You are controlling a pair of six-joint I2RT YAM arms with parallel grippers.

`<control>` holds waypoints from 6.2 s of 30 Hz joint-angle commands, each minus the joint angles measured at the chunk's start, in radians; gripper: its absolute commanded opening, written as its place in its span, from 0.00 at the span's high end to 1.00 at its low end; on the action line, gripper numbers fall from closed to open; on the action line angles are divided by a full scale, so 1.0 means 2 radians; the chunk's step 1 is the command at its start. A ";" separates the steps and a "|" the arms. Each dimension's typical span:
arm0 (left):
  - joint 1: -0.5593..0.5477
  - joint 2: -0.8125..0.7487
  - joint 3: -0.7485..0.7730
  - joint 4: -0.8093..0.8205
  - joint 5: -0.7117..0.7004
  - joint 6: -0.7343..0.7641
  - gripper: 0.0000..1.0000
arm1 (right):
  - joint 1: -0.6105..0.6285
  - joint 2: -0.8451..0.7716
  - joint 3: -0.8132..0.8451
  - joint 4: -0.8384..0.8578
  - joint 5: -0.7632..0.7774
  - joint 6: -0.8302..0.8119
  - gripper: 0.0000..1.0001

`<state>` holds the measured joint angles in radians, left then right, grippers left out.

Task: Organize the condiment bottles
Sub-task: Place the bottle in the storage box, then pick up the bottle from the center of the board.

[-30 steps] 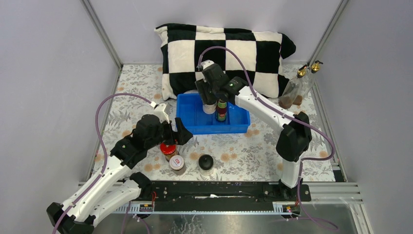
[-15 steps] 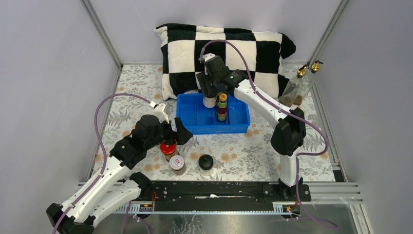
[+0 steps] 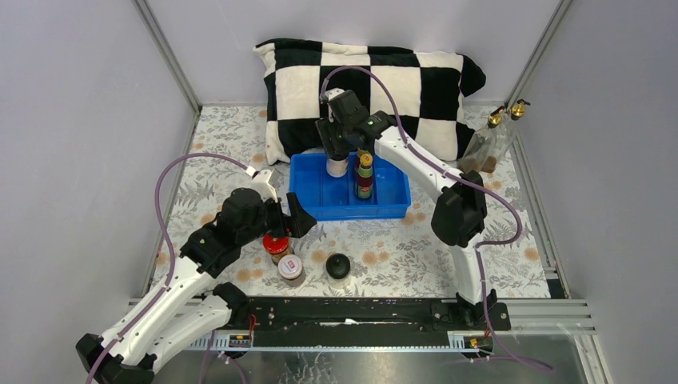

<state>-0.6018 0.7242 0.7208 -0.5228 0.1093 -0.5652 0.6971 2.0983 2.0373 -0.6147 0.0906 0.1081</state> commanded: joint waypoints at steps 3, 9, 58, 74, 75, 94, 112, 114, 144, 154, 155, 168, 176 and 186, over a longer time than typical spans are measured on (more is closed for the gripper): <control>-0.003 -0.004 -0.007 0.026 0.008 0.011 0.08 | -0.002 0.009 0.030 0.016 -0.004 -0.012 0.40; -0.004 -0.005 -0.006 0.026 0.007 0.011 0.08 | -0.002 0.014 0.006 0.031 0.004 -0.013 0.40; -0.004 -0.003 -0.006 0.027 0.009 0.012 0.08 | 0.012 0.030 0.008 0.070 0.025 -0.036 0.15; -0.005 0.008 -0.008 0.030 0.011 0.013 0.07 | 0.046 -0.151 -0.030 -0.001 0.073 -0.032 0.12; -0.005 0.007 -0.008 0.030 0.011 0.013 0.07 | 0.052 -0.170 -0.047 -0.004 0.074 -0.032 0.12; -0.005 -0.010 -0.009 0.030 0.011 0.013 0.07 | 0.178 -0.438 -0.411 0.025 0.062 0.056 0.12; -0.007 -0.018 -0.002 0.017 -0.006 0.007 0.01 | 0.359 -0.435 -0.513 0.081 0.094 0.082 0.07; -0.007 -0.022 0.001 0.013 -0.012 0.005 0.01 | 0.364 -0.425 -0.513 0.090 0.091 0.082 0.07; -0.007 -0.047 0.095 -0.161 -0.134 -0.073 0.01 | 0.349 -0.365 -0.549 0.181 0.169 0.115 0.06; -0.007 -0.048 0.097 -0.161 -0.130 -0.070 0.01 | 0.332 -0.359 -0.569 0.203 0.154 0.122 0.09; -0.007 -0.049 0.097 -0.161 -0.131 -0.070 0.01 | 0.331 -0.358 -0.570 0.206 0.153 0.122 0.09; -0.007 -0.054 0.100 -0.161 -0.132 -0.067 0.01 | 0.325 -0.337 -0.566 0.218 0.138 0.119 0.23; -0.007 -0.053 0.099 -0.159 -0.134 -0.064 0.01 | 0.324 -0.339 -0.556 0.212 0.144 0.116 0.33; -0.007 -0.056 0.093 -0.151 -0.131 -0.066 0.01 | 0.306 -0.361 -0.502 0.177 0.166 0.106 0.36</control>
<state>-0.6090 0.6216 0.8898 -0.8307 -0.1394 -0.7013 1.3445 1.4231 0.9298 -0.2569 0.3759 0.3367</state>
